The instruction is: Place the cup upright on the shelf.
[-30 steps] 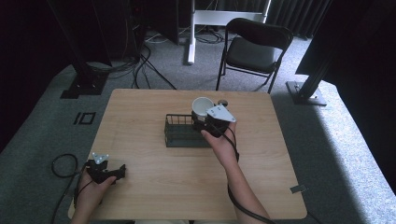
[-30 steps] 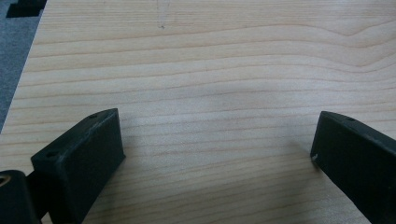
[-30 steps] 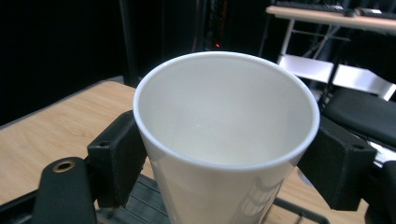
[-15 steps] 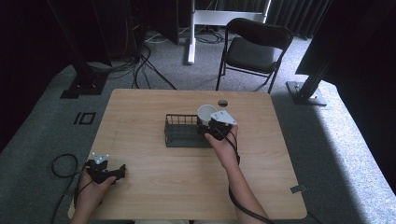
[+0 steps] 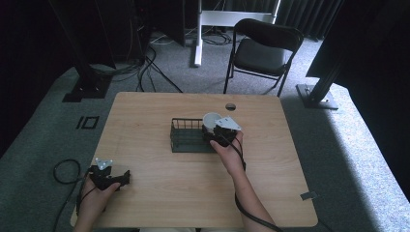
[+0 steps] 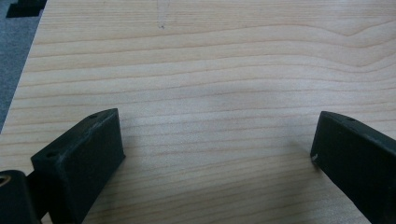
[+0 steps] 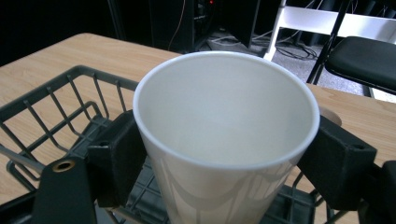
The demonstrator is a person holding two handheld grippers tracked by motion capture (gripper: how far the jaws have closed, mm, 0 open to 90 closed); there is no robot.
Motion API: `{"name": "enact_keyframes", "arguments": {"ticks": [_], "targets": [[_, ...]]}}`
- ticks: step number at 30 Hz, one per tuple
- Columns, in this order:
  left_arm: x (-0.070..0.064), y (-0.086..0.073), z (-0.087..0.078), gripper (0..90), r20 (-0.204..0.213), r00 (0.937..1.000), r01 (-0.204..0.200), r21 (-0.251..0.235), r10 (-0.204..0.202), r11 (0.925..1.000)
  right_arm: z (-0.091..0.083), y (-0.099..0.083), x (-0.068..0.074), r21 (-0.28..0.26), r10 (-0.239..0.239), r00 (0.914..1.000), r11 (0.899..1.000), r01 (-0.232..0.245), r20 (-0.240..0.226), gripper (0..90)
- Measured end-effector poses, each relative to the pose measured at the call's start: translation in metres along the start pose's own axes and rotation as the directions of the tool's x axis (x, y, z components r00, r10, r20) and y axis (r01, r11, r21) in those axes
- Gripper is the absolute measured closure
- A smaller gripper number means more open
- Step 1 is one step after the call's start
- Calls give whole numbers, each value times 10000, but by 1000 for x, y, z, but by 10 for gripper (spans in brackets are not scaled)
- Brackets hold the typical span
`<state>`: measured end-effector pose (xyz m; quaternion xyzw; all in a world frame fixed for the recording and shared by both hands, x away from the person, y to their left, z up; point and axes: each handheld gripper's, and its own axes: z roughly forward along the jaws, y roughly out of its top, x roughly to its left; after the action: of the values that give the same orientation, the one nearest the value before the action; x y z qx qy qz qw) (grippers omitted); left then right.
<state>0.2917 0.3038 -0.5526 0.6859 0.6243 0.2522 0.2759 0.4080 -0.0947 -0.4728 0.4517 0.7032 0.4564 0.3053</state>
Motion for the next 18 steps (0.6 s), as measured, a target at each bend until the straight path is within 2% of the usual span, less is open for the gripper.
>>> {"name": "enact_keyframes", "arguments": {"ticks": [7, 10, 11, 18], "targets": [[0, 0, 0, 28, 0, 10000, 1, -1, -1, 10000, 1, 0, -1, 14, 109, 9998, 9999, -109, -151, 201], [0, 0, 0, 28, -1, 10000, 2, -4, -2, 10000, 2, -1, -1, 159, 250, 9990, 9996, -245, -364, 115], [0, 0, 0, 28, -3, 10000, -1, -1, 1, 10000, 2, -1, 0, 186, 137, 9992, 9997, -130, -386, 115], [0, 0, 0, 28, 0, 10000, -1, 0, 1, 10000, -8, 1, -4, 27, 160, 9988, 9999, -159, -458, 114]]}}
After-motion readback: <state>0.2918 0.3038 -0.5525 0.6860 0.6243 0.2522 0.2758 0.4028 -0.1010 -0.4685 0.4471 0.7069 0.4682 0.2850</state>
